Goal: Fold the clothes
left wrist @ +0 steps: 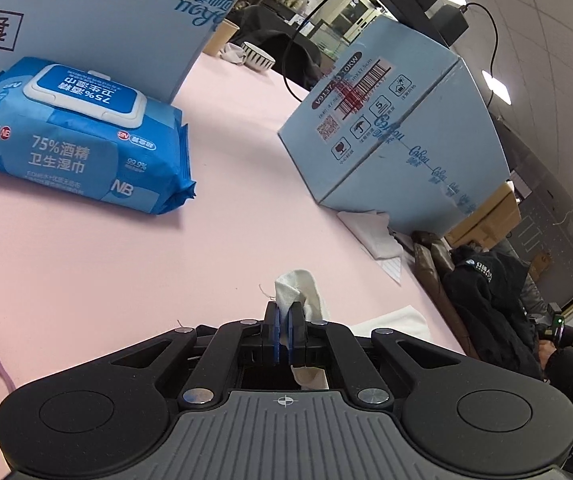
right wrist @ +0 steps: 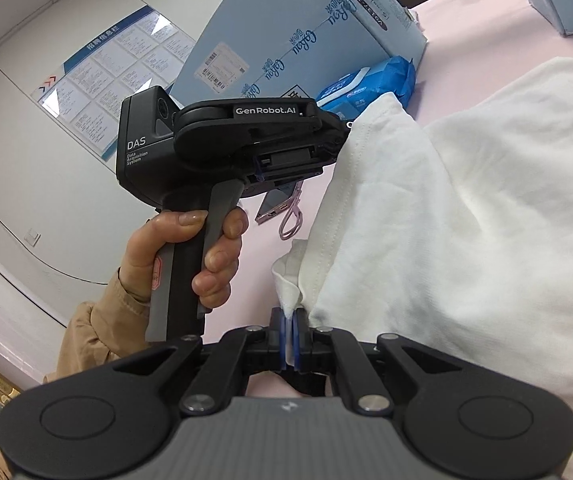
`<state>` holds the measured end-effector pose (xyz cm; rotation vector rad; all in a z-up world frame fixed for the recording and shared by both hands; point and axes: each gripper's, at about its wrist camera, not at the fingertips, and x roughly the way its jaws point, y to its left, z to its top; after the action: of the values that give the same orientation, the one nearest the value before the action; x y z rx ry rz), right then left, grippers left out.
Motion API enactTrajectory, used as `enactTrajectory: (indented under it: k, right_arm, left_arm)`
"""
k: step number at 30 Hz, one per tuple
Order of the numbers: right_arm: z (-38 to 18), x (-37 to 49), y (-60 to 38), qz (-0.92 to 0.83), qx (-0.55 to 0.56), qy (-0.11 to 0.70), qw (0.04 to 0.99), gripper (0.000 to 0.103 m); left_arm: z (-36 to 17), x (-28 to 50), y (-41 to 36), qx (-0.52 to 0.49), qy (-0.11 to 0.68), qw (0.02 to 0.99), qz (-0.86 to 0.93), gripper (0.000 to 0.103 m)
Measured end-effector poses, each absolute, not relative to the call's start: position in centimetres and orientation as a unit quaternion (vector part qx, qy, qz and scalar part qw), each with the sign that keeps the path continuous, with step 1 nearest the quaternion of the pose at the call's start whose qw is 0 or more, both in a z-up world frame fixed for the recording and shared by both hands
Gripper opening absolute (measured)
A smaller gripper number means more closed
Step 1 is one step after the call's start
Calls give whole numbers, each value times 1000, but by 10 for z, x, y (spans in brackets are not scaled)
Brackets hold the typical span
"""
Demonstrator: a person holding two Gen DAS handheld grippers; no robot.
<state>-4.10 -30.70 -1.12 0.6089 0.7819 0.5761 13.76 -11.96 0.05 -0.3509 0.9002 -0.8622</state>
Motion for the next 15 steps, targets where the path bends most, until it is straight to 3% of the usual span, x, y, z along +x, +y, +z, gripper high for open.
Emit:
enactTrajectory:
  k: [6,8,10,12,15]
  right_arm:
    - [-19,-31,-298,265,266,387,842,11]
    - [-19,-33,-295,264,261,386,844,20]
    - [-10,-38,-286,274,240,380,850,48]
    - [-1,-45,-277,283,213,370,859,63]
    - [15,-58,-270,299,182,352,868,65]
  left_arm:
    - [-18,142,-110,-177,451,794,-368,8]
    - [-17,140,-104,-176,448,800,-358,11]
    - [-10,137,-99,-169,437,816,-339,17]
    - [0,133,-93,-158,420,833,-323,20]
    - [17,124,-83,-156,390,849,-320,20]
